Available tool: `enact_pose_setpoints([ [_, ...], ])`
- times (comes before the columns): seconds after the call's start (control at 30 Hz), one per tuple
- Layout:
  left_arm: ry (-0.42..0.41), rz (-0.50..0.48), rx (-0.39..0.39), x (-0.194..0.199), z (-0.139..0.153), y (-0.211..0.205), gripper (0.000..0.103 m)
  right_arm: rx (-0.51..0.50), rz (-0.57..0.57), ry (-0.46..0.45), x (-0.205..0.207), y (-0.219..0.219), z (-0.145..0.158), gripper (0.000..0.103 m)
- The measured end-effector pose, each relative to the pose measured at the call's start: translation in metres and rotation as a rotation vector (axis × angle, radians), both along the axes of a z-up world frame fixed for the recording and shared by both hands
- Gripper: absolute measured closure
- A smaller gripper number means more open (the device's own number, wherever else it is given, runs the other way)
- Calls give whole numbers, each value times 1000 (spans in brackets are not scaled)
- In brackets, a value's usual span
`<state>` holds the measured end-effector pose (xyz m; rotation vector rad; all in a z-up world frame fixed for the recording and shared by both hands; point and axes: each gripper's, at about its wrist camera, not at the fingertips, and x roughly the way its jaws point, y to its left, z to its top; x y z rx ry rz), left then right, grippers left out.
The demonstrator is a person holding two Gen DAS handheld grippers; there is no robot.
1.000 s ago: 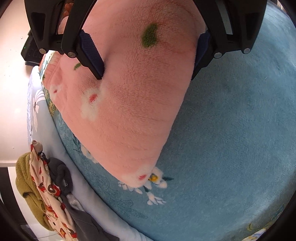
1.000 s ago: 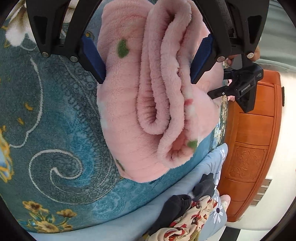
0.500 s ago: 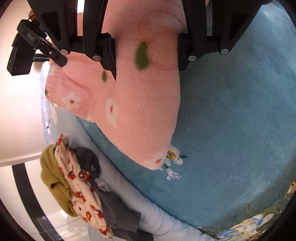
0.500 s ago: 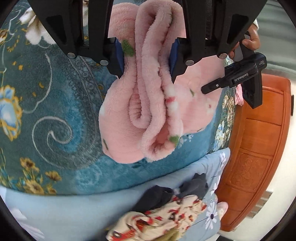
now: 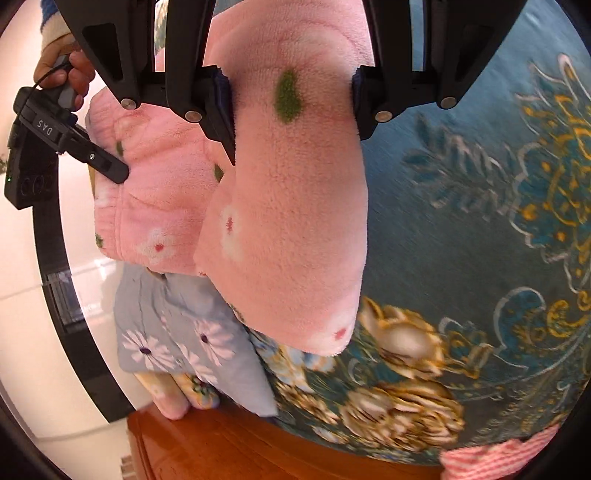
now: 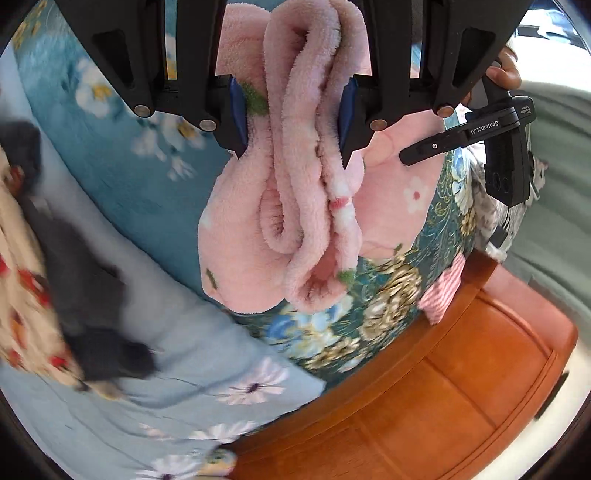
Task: Fold clothes
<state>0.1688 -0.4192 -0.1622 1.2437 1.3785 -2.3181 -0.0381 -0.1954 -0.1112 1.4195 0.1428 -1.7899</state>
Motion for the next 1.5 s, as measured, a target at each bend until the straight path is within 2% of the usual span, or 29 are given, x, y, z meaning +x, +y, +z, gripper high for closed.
enact_pose_setpoints([
  [0.17, 41, 204, -114, 19, 4, -84, 52, -44, 235, 34, -20, -149, -11, 61],
  [0.23, 63, 264, -136, 25, 3, -111, 52, -65, 310, 54, -26, -199, -13, 61],
  [0.33, 86, 330, -117, 29, -7, -141, 52, -105, 377, 50, -44, -252, -19, 60],
  [0.4, 75, 352, -95, 29, -24, -157, 52, -116, 405, 41, -56, -282, -29, 60],
  [0.5, 45, 366, -56, 23, -54, -172, 51, -39, 393, 17, -75, -311, -64, 58],
  [0.63, 53, 341, -51, 18, -61, -178, 47, 53, 371, 8, -84, -318, -101, 52],
  [0.77, 53, 337, -77, 42, -42, -175, 47, 31, 350, -26, -93, -309, -98, 47],
  [0.83, 55, 346, -107, 56, -30, -174, 47, 31, 375, 7, -92, -304, -81, 45],
  [0.93, 41, 367, -210, 58, -4, -168, 47, 32, 353, 119, -94, -290, -47, 45],
  [1.03, 57, 289, -328, 33, 18, -161, 47, 15, 352, 219, -76, -285, -24, 45],
  [1.13, 70, 210, -415, 2, 19, -151, 48, 22, 462, 242, -35, -291, -30, 45],
  [1.23, 28, 155, -518, -5, 7, -142, 48, 32, 620, 305, 6, -291, -47, 45],
  [1.3, 10, 139, -532, -2, -6, -143, 48, 46, 647, 368, 14, -286, -59, 45],
  [1.37, 2, 145, -525, 1, -17, -147, 48, 50, 587, 377, 4, -281, -71, 45],
  [1.5, -4, 166, -496, 4, -28, -155, 48, 35, 416, 300, -23, -277, -93, 45],
])
